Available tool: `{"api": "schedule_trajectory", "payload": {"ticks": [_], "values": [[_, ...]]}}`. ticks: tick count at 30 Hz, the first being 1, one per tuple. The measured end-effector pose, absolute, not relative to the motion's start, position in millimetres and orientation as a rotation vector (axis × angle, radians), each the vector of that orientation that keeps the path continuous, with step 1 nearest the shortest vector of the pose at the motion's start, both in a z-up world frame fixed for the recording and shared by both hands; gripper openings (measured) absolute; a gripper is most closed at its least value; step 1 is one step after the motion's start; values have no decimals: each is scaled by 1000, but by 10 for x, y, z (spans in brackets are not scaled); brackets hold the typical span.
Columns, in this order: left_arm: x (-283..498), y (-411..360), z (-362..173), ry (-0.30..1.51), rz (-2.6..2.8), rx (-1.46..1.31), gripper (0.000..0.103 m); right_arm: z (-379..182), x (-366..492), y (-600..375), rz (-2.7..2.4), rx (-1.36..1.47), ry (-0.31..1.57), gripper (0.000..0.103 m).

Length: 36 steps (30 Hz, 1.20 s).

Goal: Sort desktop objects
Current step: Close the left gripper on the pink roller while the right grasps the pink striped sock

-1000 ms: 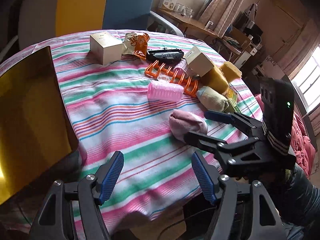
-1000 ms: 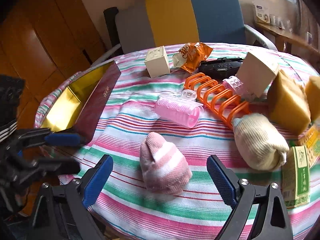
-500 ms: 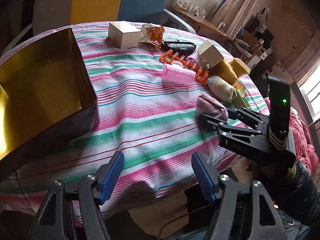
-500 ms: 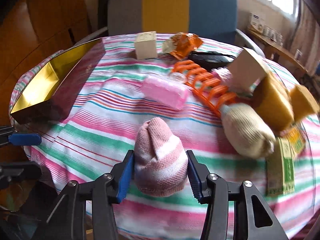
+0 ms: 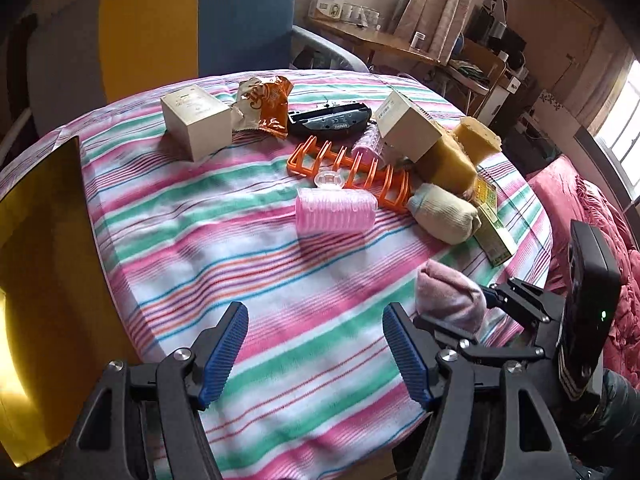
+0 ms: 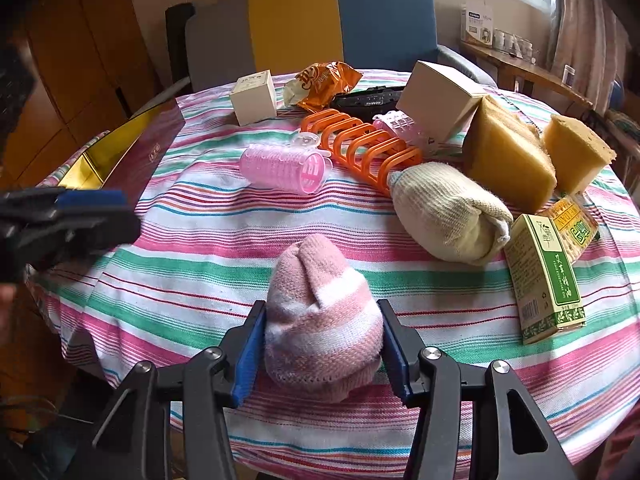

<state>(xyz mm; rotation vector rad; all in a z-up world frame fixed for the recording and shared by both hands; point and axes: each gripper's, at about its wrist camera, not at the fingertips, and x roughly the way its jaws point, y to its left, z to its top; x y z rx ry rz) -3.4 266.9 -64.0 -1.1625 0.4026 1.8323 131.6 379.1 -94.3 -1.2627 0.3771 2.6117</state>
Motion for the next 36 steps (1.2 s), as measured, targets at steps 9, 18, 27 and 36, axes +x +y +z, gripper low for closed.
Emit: {"api": "schedule_trajectory", "payload": {"ticks": [9,18,27,36], "values": [[-219,3276,-761,390,1815,-1205,83,-976,1282,3713,2681,-1242,395,85],[-335,3508,-974,443,1859,-1248,83,-983,1270,3758,2711,-1226,440,87],[-397,3470,-1108,441,1869,-1282,68,-993,1248,3744,2727,-1197,469,95],[-245,2960,-964,362,1918,-1257,68,-936,1217,3787,2647,-1207,452,61]]}}
